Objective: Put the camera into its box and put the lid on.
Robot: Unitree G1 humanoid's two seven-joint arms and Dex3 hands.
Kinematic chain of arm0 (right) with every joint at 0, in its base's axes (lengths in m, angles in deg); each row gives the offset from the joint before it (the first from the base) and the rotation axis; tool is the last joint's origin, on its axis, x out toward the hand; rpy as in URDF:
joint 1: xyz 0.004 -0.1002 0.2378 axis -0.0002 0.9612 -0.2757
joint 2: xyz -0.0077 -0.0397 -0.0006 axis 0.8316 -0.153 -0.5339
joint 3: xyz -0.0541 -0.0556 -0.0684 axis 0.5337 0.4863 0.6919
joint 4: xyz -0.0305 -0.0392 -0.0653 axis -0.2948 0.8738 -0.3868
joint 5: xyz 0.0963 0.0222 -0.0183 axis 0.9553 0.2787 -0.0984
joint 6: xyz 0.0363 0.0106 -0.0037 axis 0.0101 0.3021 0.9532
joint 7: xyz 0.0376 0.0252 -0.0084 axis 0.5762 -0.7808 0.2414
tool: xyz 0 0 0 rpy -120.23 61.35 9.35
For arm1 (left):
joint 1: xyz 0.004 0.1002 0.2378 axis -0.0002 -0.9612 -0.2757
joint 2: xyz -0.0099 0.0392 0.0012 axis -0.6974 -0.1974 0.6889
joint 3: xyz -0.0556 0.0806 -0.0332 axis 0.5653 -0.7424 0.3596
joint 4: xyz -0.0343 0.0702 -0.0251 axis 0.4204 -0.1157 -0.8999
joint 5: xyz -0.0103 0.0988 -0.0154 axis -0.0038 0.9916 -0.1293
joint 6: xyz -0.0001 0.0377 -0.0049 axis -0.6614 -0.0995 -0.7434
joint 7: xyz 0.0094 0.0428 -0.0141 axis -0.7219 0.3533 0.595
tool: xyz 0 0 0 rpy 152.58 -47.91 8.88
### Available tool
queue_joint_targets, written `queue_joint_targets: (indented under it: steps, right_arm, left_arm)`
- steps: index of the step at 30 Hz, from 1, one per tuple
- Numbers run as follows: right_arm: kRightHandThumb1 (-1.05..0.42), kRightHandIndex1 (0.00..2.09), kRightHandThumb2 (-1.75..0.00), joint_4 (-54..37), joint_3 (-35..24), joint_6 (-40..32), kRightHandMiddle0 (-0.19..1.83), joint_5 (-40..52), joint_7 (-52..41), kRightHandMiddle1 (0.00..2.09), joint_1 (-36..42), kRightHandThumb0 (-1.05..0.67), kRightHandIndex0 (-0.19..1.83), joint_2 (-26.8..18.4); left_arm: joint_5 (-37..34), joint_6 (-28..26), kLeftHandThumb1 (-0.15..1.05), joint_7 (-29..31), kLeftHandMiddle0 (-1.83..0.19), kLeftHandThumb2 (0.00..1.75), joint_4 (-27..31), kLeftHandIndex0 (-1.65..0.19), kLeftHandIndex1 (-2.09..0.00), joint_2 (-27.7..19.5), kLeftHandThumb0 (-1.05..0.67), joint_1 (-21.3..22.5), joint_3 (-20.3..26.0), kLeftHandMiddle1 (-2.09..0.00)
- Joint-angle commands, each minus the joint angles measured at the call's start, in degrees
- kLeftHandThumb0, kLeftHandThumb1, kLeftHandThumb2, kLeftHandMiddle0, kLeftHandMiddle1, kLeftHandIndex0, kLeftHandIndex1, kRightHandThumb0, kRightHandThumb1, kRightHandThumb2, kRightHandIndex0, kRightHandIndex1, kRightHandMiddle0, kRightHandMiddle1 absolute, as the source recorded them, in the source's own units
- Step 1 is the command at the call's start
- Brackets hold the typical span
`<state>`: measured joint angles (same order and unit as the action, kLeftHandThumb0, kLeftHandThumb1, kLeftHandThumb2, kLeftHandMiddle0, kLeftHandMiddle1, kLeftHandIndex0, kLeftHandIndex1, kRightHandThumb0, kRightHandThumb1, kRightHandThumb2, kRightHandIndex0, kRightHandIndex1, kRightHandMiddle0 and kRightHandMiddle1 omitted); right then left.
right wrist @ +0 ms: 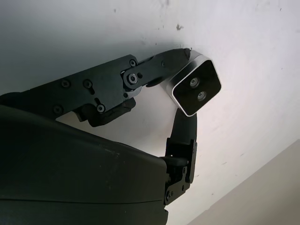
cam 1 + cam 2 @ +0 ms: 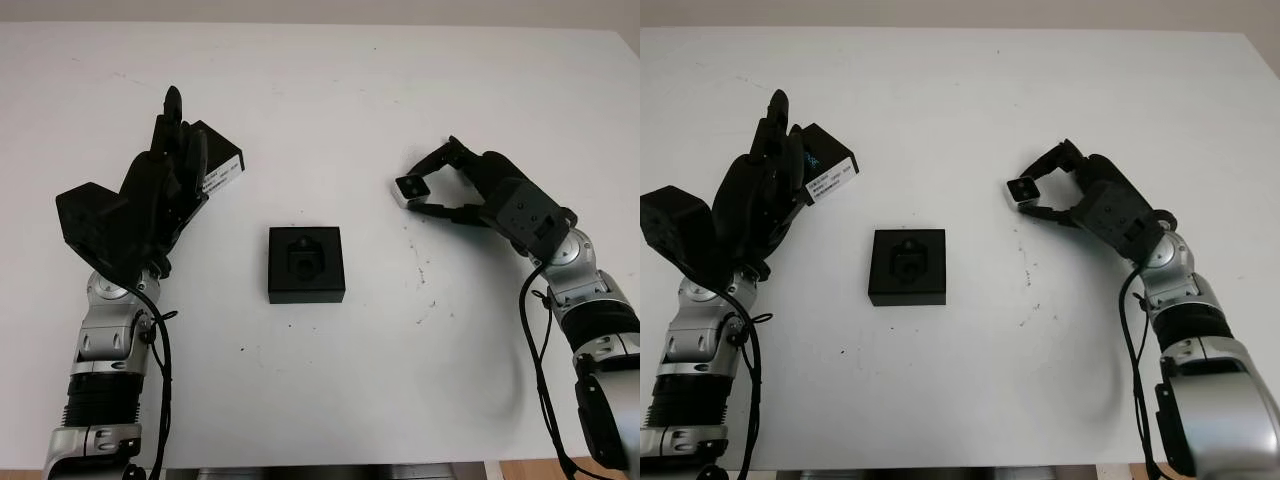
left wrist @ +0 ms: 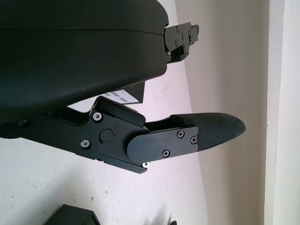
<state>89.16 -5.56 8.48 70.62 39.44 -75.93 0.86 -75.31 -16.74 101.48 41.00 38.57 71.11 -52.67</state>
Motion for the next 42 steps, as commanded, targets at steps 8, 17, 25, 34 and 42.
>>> queue_joint_targets:
  steps: [8, 17, 25, 34, 42]
  right_arm:
    - [-0.9, 0.07, -0.06, -13.6, -0.4, 0.8, 0.48, -0.3, -0.6, 1.47, 9.6, -0.52, 0.26, -1.3]
    - [-0.9, 0.07, -0.06, -23.5, -1.7, -3.7, 0.48, 0.8, -1.0, 1.4, 14.5, -0.48, 0.28, -0.9]
    - [-0.93, 0.05, -0.06, -26.8, -2.2, -6.0, 0.45, 1.7, -0.3, 1.37, 16.6, -0.48, 0.26, 0.4]
    - [-0.98, 0.04, -0.06, -29.9, -5.2, -6.2, 0.35, 9.1, 0.7, 1.44, 20.2, -0.47, 0.23, 5.6]
    - [-0.99, 0.04, -0.06, -34.2, -5.5, -8.6, 0.32, 12.1, -0.6, 1.51, 22.7, -0.51, 0.21, 8.9]
  left_arm:
    - [-0.1, -0.3, 1.05, -0.1, 0.19, 0.59, 0.9, 0.19, 0.0, 0.5, -0.72, 0.1, -0.3, 0.0]
    - [0.0, -1.3, 1.05, -0.8, 0.19, 0.54, 1.5, 0.19, 0.0, 1.0, -0.74, -0.6, -0.3, 0.0]
    - [0.4, -2.3, 1.05, -1.0, 0.19, 0.51, 2.3, 0.19, 0.0, 0.5, -0.76, -1.0, -0.3, 0.0]
    - [0.7, -2.4, 1.05, -0.7, 0.19, 0.47, 2.5, 0.19, 0.0, 0.1, -0.75, -1.1, -0.4, 0.0]
    - [0.8, -1.9, 1.05, -0.2, 0.19, 0.47, 1.6, 0.19, 0.0, 0.0, -0.72, -0.5, -0.6, 0.0]
